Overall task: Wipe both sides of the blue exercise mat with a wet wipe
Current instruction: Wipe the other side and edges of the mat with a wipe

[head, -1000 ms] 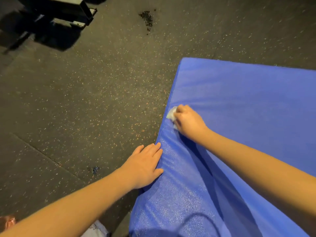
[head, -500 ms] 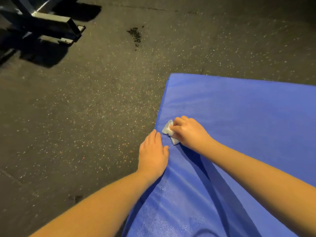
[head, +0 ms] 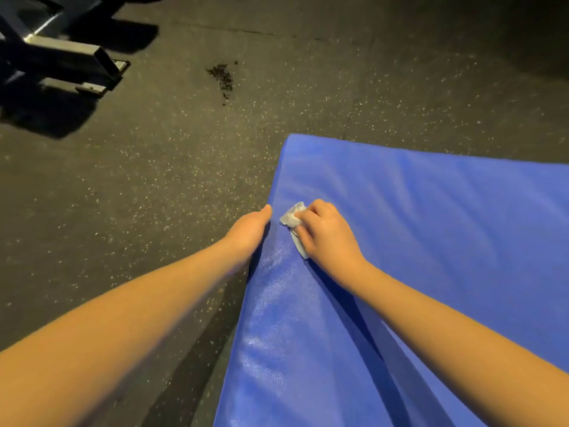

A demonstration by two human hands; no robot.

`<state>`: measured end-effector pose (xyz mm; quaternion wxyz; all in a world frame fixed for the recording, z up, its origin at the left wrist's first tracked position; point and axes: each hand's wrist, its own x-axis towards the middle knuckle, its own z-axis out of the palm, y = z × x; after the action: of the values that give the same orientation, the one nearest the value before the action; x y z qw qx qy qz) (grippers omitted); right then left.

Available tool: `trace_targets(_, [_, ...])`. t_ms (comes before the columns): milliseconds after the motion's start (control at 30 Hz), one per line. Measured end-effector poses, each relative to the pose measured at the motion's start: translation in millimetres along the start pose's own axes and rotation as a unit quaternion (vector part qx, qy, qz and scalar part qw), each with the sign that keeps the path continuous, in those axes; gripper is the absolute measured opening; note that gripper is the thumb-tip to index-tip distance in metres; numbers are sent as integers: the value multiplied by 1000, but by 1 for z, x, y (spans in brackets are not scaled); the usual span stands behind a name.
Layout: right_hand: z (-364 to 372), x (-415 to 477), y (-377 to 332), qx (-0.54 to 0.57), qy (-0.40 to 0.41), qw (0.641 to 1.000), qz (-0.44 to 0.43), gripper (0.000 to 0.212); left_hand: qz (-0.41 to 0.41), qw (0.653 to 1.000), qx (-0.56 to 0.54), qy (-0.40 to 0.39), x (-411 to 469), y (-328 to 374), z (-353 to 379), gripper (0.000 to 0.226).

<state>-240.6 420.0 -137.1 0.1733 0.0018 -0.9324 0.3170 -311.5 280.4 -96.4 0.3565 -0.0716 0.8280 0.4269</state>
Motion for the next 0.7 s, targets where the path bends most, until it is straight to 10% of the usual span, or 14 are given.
trace_targets(233, [-45,-1,-41,18,-16,995,-97,27,37,996,-7,-76,-34,38,-24,5])
trace_targets(433, [-83,21,-55,-10,52,998,-35,7,79,992,-80,-55,-55,85,-19,39])
trace_targets(700, [-124,22,-47,-6,-48,994,-99,14,112,962,-226,-106,-61,93,-10,42])
